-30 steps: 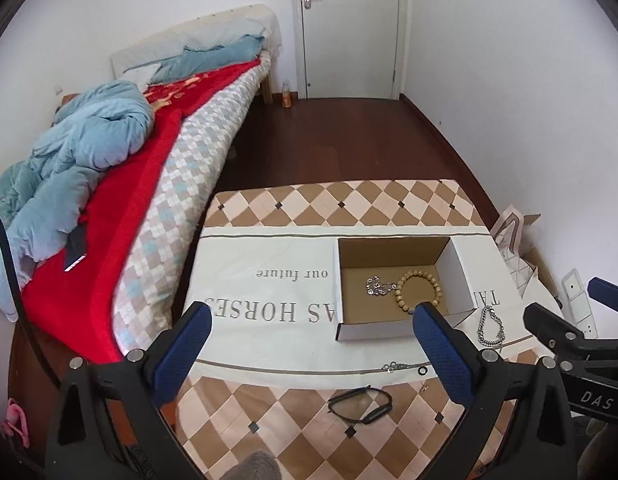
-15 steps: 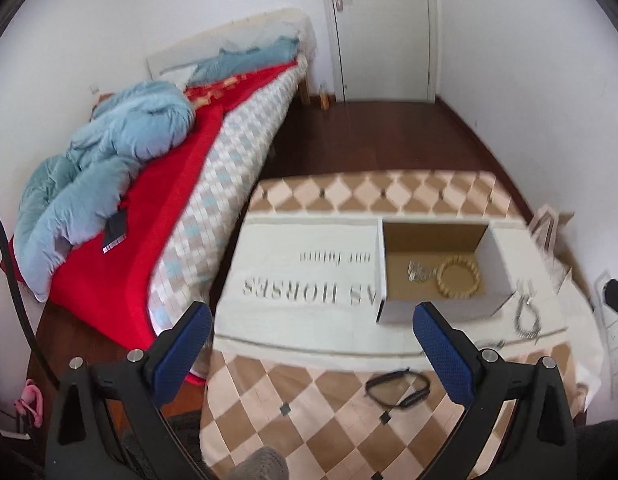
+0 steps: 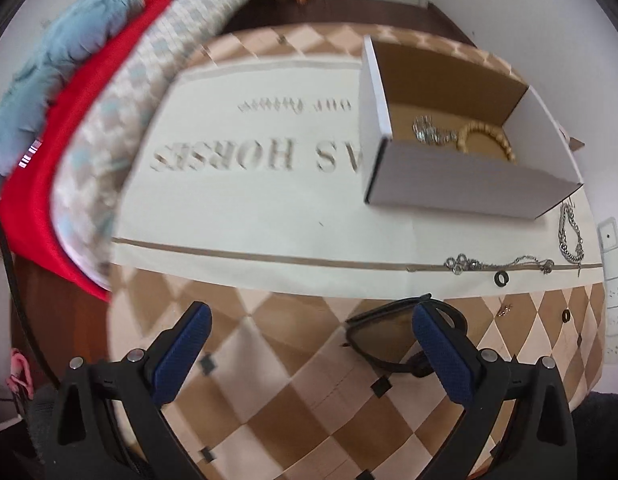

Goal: Organize jewelry
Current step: 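Grasp the black watch band with the left tool while the right tool grasps the silver curb chain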

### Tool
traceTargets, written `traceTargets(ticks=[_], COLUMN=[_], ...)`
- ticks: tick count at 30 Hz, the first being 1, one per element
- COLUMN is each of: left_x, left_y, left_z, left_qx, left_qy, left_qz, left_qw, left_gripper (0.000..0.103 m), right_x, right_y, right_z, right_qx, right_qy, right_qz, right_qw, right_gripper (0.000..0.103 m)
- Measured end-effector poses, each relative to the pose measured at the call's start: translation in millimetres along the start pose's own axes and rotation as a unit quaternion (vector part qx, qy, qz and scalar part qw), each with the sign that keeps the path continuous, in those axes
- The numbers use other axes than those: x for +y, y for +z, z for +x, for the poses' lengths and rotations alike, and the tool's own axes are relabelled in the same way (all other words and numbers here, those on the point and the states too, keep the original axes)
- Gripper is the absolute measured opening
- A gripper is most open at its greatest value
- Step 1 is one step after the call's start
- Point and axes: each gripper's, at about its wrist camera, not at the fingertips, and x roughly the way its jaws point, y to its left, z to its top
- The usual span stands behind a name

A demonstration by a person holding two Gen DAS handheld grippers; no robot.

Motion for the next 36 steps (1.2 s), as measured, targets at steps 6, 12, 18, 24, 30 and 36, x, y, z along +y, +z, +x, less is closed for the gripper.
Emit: traceTargets(ticks=[6, 12, 18, 24, 30, 36], left_x=[-4.0, -15.8, -21.8, -20.6, -11.1, -7.0], left_y=[2.0, 4.5, 0.4, -4.6, -6.5, 0.7], left_z=[8.8, 5.4, 4.0, 1.0, -19.6, -17.4], left_qx=[0.002, 0.000, -0.003, -0.006, -0.021, 0.009], left_qy=[-0.025, -0.029, -0.023, -0.029, -0.067, -0.130], left_qz=[0.000, 0.021, 0.038, 0.038, 0.024, 0.023], left_qw=[0.9997, 0.9994, 0.9990, 0.9989, 0.9972, 0.9912], left_gripper=[0.076, 0.016, 0.004, 0.000, 0.000, 0.009], right_x=[-0.8, 20.0, 34.8, 37.5, 30.5, 34.3], right_y=[17.8, 21.4, 19.5, 2.3, -15.0, -20.4], right_z=[54.2, 93.8, 91.3, 83.0, 61.3, 37.5], right_qx=[0.031, 0.041, 0.025, 0.042, 0.039, 0.025], right_qy=[-0.003, -0.031, -0.021, 0.009, 0.038, 0.053], right_qz=[0.002, -0.027, -0.057, -0.072, -0.056, -0.061], right_qw=[1.000, 0.998, 0.998, 0.997, 0.997, 0.996], right_gripper=[0.062, 0.063, 0.014, 0.008, 0.008, 0.008])
